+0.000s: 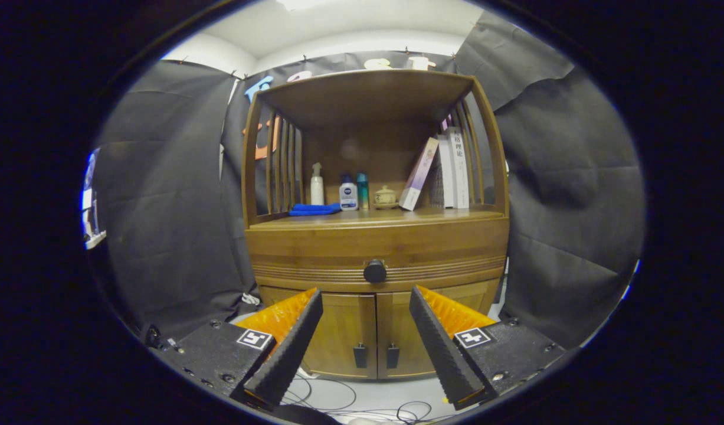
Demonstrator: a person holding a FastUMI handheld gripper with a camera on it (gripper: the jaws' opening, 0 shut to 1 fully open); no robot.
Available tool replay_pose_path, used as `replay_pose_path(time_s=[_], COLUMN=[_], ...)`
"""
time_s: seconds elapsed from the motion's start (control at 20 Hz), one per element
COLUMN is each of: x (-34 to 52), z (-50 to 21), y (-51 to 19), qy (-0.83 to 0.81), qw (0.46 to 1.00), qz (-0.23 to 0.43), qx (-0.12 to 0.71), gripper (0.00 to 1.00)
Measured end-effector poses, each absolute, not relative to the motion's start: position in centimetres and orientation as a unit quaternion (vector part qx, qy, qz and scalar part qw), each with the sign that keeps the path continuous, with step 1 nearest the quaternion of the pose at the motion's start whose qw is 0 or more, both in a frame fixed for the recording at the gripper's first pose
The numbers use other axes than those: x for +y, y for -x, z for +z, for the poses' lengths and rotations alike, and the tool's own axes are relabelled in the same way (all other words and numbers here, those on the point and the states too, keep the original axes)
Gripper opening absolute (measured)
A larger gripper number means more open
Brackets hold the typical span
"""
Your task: Pull open the drawer, take out the items inside it, and place them on the countertop above the cabinet.
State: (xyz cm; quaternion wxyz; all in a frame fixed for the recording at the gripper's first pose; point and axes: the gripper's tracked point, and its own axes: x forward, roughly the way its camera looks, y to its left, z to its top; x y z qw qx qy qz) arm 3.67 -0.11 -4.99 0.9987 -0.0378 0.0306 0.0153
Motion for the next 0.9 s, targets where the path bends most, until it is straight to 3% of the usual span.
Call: replay_pose_path(time_s=[0.9], x=[-1.7], z=[-6.9], y=[-18.5], qy=[0.077], qw=[0.995], qz=[-0.013], qx=[0.057], gripper=[0.97])
